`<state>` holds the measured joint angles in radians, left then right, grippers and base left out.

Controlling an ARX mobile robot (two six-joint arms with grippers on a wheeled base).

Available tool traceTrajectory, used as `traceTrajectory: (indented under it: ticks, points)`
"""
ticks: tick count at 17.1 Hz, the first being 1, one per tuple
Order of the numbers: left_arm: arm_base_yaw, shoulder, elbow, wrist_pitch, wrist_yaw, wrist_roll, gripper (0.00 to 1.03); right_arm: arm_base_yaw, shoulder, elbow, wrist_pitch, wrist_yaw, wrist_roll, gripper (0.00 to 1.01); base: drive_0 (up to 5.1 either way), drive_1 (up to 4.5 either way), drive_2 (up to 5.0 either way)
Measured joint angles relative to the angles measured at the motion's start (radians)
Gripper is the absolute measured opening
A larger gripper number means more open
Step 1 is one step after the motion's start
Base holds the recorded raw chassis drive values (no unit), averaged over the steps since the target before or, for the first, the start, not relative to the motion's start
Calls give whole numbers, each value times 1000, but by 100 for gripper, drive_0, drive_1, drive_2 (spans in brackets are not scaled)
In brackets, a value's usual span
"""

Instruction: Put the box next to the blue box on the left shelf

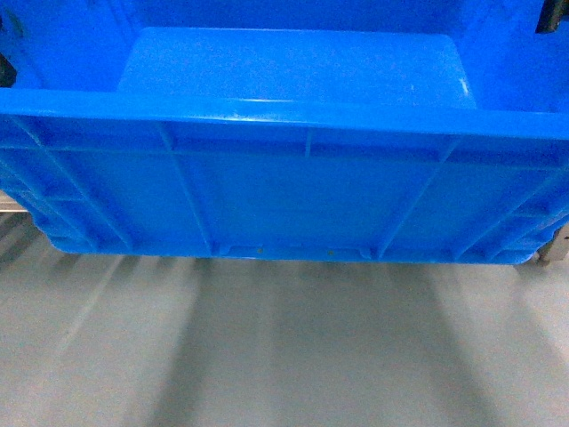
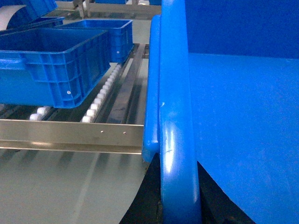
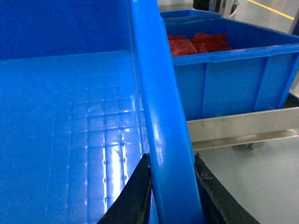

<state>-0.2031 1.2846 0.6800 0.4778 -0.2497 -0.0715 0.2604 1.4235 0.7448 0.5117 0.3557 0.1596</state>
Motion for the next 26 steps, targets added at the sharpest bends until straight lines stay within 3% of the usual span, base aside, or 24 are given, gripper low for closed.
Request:
traceTrajectory:
  ticks: [21, 26]
  points:
    - [0, 0, 0, 3, 0, 0, 8, 0, 0, 0, 6, 0, 0, 17, 10, 422, -402]
    - [0, 3, 0, 2, 0, -1, 8, 0, 0, 0, 3, 0, 0, 17, 0, 0, 0]
